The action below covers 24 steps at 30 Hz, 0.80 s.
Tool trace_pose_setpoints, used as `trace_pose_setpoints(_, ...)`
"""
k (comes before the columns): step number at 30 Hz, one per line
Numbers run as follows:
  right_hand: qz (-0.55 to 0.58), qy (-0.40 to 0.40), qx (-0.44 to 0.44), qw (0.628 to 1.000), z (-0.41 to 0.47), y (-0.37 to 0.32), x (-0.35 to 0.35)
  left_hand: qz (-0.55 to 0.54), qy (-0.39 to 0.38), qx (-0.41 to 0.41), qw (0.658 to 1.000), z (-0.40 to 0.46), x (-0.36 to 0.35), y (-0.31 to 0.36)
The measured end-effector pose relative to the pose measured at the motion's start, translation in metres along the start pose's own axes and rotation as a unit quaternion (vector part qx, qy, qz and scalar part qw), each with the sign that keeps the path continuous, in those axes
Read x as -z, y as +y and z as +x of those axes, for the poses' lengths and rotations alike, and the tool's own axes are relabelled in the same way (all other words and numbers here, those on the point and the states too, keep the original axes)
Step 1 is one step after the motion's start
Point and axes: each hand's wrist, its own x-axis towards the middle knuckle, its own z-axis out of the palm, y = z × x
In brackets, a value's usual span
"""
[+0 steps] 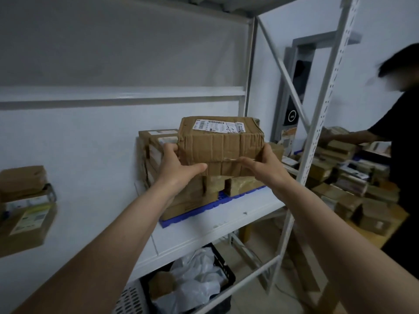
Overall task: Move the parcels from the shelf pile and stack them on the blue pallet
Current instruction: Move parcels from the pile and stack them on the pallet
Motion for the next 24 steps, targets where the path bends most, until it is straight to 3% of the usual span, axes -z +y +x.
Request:
trace_pose_setpoints(11,0.023,0.025,-0.054,0.998,0.056,0.084,0.090,0.011,-0.051,0.033,0.998,0.041,-0.126,-0.008)
trace_pose_setpoints(24,0.047,0.030,-0.043,0.997,0.207,0.131,0.147,0.032,0.001,-0.020,0.999,0.170,-0.228,-0.019)
